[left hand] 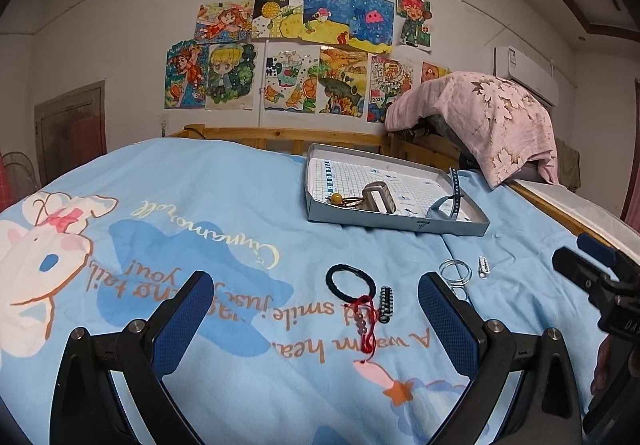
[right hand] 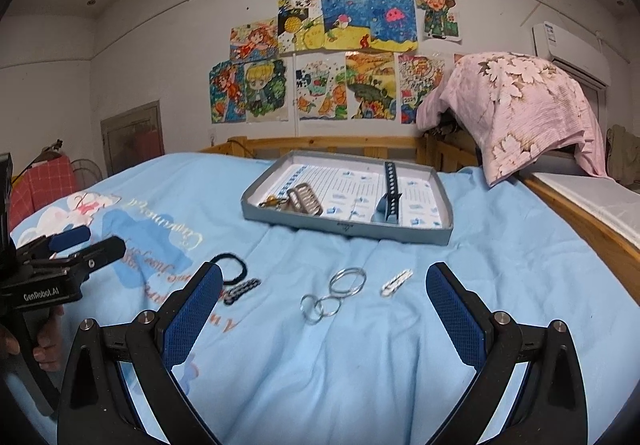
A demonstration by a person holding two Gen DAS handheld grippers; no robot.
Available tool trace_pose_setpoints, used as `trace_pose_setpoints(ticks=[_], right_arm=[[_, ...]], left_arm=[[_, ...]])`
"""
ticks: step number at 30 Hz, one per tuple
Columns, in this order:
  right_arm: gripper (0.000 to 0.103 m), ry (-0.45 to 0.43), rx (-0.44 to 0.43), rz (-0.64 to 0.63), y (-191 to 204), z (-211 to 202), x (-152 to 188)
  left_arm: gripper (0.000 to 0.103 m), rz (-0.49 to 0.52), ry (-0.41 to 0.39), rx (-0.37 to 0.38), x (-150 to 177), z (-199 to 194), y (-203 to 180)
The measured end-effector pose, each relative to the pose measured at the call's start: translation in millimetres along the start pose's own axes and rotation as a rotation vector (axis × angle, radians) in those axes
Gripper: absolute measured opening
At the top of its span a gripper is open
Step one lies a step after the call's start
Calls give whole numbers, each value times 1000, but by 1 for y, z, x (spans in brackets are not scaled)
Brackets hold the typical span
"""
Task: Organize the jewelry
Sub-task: 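Withdraw both tools from the tray toward the remaining jewelry, then grasp the black hair tie with the left tool while the right tool grasps a silver ring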
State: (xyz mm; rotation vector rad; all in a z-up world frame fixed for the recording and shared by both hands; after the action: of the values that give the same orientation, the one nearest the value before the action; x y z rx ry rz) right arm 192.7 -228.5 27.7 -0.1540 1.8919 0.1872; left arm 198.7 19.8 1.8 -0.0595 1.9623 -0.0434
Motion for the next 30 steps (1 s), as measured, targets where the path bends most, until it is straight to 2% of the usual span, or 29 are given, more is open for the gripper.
trace_pose_setpoints(ticks=[8, 14, 19, 21, 26, 30], right_arm=[[100, -12, 32, -19, -7, 22, -11], [100, 4, 39, -29, -7, 39, -11], [100, 25, 35, -30, -8, 55, -6], [100, 48, 27, -27, -8, 63, -3], [100, 203, -32, -37, -3, 96, 11], [99, 266, -67, -2, -5, 110, 23]], left_arm=[[103, 0, 46, 40, -16, 33, -2], [103, 17, 67, 33, -18, 57, -2], [103, 22, 124, 29, -14, 82, -1], [103, 21, 158, 29, -11, 92, 0], [103, 9, 273, 63, 1, 117, 1], [103, 6, 330, 95, 8, 132, 0]])
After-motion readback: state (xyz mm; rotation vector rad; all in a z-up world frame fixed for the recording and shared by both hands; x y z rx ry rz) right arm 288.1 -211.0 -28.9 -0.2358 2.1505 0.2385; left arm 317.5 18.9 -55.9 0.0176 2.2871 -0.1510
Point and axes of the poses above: each gripper's, at about its wrist camera, not at the fingertips, and z roughly the way its jaws point, y to its left, x to its underside, the point moved 2 cm from there along z, roughly the way its jaws point, and after that the axes turned 2 degrees about -x, right-handed, at the moved point
